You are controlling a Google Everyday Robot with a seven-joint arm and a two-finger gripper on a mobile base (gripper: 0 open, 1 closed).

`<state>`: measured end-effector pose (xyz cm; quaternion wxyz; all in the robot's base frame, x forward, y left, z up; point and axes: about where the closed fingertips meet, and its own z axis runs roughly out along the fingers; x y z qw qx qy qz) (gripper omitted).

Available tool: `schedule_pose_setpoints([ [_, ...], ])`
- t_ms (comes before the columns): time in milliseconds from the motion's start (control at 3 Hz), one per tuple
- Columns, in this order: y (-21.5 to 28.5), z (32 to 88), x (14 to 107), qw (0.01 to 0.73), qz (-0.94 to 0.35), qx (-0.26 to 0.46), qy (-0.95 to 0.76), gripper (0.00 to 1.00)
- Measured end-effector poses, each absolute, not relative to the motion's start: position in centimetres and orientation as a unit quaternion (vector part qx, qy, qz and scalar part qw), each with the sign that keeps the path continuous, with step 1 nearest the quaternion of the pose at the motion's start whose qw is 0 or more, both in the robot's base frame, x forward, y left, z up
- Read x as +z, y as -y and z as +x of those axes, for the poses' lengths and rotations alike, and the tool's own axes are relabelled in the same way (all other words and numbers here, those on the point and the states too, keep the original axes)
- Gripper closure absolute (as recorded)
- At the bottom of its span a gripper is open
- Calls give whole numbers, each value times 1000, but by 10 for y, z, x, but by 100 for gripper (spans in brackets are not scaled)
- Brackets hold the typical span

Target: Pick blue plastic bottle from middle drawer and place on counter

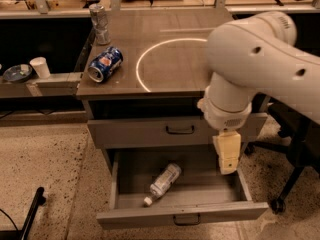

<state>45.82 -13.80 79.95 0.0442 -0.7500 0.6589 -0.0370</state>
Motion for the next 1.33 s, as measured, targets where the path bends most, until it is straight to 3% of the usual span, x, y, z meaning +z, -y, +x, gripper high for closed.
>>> schedule_pose_setpoints([
  [1000,91,428,742,6,-883,-63,-465,0],
  [1333,95,429,748,26,-889,-40,-455,0],
])
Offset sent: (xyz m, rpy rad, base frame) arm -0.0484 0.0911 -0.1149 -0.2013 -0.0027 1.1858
